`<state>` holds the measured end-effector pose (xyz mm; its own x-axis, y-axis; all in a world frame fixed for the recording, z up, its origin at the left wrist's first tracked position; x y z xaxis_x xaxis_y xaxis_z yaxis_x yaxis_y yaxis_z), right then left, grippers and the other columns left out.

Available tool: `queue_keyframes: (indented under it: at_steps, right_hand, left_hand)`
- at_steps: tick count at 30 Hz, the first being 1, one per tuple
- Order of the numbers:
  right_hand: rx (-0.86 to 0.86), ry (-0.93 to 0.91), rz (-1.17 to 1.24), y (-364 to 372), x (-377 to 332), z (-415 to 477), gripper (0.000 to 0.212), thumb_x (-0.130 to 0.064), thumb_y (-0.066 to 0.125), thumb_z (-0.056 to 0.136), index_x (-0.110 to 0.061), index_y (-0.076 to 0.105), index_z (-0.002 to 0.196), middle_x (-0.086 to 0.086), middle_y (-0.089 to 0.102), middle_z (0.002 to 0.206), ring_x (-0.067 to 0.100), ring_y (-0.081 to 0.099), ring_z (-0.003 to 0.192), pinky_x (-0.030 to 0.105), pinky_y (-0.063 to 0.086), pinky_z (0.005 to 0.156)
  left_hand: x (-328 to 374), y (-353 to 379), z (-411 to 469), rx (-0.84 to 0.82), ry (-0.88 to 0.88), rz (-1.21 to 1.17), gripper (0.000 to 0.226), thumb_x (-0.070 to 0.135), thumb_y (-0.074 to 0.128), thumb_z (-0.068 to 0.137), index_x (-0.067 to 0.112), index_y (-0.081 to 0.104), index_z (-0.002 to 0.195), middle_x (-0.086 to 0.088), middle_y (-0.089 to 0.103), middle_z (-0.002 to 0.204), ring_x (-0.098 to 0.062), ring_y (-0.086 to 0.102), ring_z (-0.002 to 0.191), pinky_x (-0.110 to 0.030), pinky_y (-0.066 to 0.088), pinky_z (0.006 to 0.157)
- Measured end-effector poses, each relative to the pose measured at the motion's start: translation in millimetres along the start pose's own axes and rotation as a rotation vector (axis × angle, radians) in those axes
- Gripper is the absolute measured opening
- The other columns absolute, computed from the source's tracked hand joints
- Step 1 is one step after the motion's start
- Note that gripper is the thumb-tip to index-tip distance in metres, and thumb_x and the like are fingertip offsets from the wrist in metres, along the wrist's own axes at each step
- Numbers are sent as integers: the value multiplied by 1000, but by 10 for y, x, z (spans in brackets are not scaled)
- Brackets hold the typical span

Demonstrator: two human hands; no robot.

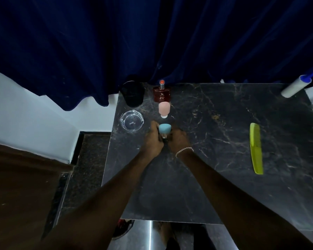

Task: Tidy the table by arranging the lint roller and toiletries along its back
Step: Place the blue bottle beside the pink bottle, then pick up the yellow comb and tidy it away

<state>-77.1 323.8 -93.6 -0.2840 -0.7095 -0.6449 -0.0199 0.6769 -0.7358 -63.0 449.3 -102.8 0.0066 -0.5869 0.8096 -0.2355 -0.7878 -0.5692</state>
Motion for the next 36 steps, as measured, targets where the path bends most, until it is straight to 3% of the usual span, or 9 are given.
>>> queue_keyframes:
  at_steps: [5, 10, 12, 14, 17, 20, 25, 32, 36]
  right_hand:
    - [-28, -5, -57, 20, 0, 24, 52, -17, 66, 89, -10, 51, 139, 18, 65, 130, 39, 60, 123, 45, 47, 104]
    - [-37, -16, -44, 13, -2, 24, 58, -17, 65, 90, -9, 46, 144, 18, 63, 134, 37, 57, 127, 45, 45, 107]
    - [-44, -10, -14, 1, -5, 21, 58, -14, 65, 89, -9, 47, 144, 17, 62, 134, 37, 57, 128, 45, 45, 108]
    - [-44, -15, 37, -19, -2, 2, 57, -13, 67, 89, -10, 47, 143, 14, 61, 136, 34, 57, 127, 44, 46, 107]
    - [-44, -42, 92, -65, 24, -108, 65, -11, 68, 89, -16, 41, 148, 10, 52, 146, 30, 52, 135, 44, 44, 112]
    - [-42, -56, 116, -139, 84, -274, 76, -12, 70, 88, -18, 33, 154, 9, 44, 153, 28, 46, 139, 41, 41, 115]
    - [35, -114, 135, -393, 195, -651, 77, -15, 74, 86, -12, 34, 153, 10, 42, 155, 23, 45, 140, 20, 32, 111]
    - [108, -214, -85, -836, 270, -1211, 76, -39, 64, 93, -14, 29, 156, 9, 34, 160, 26, 33, 148, 43, 35, 119]
    - [132, -225, -138, -1110, 305, -1413, 78, -41, 61, 94, -12, 27, 157, 7, 28, 163, 25, 27, 151, 45, 34, 119]
  left_hand:
    - [-36, -6, -3, 1, -14, -10, 34, 9, 60, 95, 29, 34, 104, 0, 61, 94, -4, 57, 78, -23, 40, 65]
    - [-55, -31, 11, -18, -5, 21, 29, 12, 61, 95, 22, 39, 110, 1, 62, 97, -3, 58, 79, -11, 36, 61]
    - [-43, -39, 7, -42, -18, 14, 32, 12, 62, 96, 17, 42, 119, -2, 64, 106, -13, 62, 90, -17, 44, 69]
    - [-26, -54, -1, -82, -33, -19, 41, 9, 62, 95, 14, 41, 131, -7, 66, 120, -21, 65, 107, -35, 54, 88]
    - [0, -114, -68, -121, -40, 3, 59, 5, 63, 94, 13, 36, 145, -10, 61, 137, -26, 61, 126, -46, 50, 108]
    - [20, -173, -229, -118, -38, 27, 70, 12, 68, 95, 13, 31, 154, -10, 53, 150, -26, 54, 135, -47, 45, 115]
    - [118, -314, -621, -56, 38, 204, 82, 34, 68, 95, 15, 23, 161, -10, 33, 164, -30, 42, 146, -40, 37, 118]
    - [472, -325, -1081, 5, 307, 557, 78, 59, 40, 102, 19, 15, 164, -9, 6, 174, -27, 8, 161, -48, 23, 129]
    - [742, -200, -1244, 28, 364, 587, 75, 59, 38, 103, 20, 17, 164, -10, 10, 173, -28, 9, 161, -51, 24, 128]
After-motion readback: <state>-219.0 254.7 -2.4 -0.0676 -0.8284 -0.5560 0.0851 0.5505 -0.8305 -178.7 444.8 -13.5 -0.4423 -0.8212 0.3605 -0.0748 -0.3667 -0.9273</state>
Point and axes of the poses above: each hand's wrist, its own z-axis towards the middle knuckle, its own y-axis out of the palm, x = y × z, the point moved 4 cm from there along z, towards the middle knuckle
